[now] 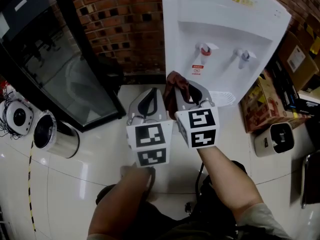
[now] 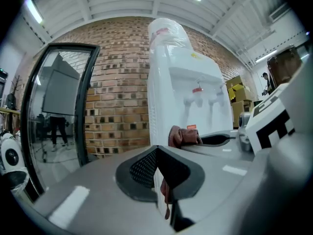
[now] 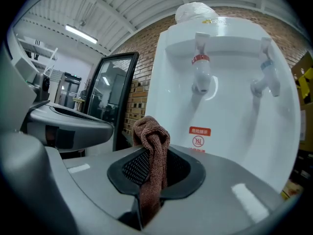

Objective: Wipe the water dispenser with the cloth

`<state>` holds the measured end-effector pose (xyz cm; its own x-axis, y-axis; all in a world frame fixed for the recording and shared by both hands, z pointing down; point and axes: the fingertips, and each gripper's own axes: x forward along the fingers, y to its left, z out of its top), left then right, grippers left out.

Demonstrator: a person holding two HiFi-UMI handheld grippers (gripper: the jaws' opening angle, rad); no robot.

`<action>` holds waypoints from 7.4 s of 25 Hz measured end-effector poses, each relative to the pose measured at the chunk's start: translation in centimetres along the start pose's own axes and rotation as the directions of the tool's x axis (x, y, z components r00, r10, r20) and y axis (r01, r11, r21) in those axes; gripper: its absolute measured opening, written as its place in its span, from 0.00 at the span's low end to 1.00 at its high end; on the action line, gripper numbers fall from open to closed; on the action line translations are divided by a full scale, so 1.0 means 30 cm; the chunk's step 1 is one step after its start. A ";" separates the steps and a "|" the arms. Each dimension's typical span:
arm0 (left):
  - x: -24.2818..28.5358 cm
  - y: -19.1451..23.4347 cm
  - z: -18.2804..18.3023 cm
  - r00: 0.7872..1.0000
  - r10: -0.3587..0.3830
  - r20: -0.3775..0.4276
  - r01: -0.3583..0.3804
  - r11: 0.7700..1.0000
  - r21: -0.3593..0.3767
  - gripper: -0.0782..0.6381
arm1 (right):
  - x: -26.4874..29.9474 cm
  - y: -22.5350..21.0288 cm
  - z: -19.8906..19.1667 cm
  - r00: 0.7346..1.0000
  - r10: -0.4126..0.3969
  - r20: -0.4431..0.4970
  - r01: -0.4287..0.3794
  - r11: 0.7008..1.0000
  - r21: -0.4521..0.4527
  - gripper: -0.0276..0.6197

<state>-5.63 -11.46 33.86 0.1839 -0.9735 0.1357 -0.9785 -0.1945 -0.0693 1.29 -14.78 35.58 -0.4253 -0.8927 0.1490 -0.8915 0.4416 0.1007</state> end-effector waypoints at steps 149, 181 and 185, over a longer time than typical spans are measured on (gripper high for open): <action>0.164 -0.490 -0.115 0.979 -0.201 -0.035 0.201 0.980 -0.005 0.11 | -0.169 -0.541 -0.293 0.905 -0.277 -0.324 0.308 0.950 0.049 0.15; 0.199 -0.834 -0.169 0.930 -0.362 -0.059 0.363 0.932 -0.005 0.11 | -0.390 -0.778 -0.347 0.869 -0.345 -0.355 0.379 0.925 0.026 0.15; 0.178 -0.788 -0.155 0.935 -0.350 -0.054 0.351 0.936 0.011 0.11 | -0.394 -0.768 -0.338 0.868 -0.348 -0.355 0.392 0.918 0.058 0.15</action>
<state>18.06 -11.50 40.82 0.5096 -0.8356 0.2049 -0.8503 -0.5255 -0.0283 28.43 -13.50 41.46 -0.0032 -0.8964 0.4431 -0.9944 0.0499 0.0937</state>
